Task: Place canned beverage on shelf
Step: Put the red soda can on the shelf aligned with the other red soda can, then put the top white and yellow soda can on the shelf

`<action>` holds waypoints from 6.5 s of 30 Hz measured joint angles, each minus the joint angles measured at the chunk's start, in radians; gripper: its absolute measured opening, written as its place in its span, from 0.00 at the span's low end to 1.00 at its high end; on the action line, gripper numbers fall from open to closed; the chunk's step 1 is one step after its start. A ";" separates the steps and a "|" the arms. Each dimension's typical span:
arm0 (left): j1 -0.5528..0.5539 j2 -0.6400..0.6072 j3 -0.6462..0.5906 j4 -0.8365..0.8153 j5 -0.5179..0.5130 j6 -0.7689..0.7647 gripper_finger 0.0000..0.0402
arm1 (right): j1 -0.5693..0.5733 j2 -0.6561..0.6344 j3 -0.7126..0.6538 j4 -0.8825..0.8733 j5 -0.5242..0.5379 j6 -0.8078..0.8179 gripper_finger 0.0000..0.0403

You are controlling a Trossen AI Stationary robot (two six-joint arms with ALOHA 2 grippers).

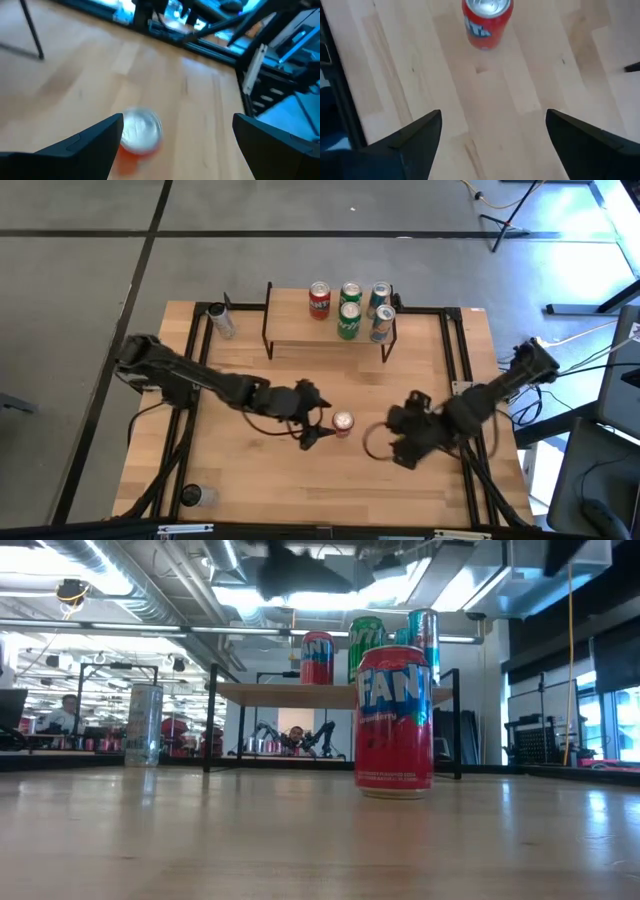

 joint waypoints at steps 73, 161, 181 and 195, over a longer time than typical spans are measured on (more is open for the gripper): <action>0.679 0.025 0.374 -0.546 0.227 0.364 0.66 | 0.338 -0.285 -0.568 0.224 0.379 0.624 0.85; 1.236 0.000 0.374 -1.403 -0.139 -0.003 1.00 | 0.338 -0.285 -0.568 0.166 0.475 0.630 0.85; 1.333 0.096 0.293 -1.345 0.024 0.117 1.00 | 0.338 -0.285 -0.568 0.162 0.476 0.630 0.85; 1.328 0.095 0.236 -1.309 0.027 0.144 0.80 | 0.338 -0.285 -0.568 0.163 0.486 0.630 0.85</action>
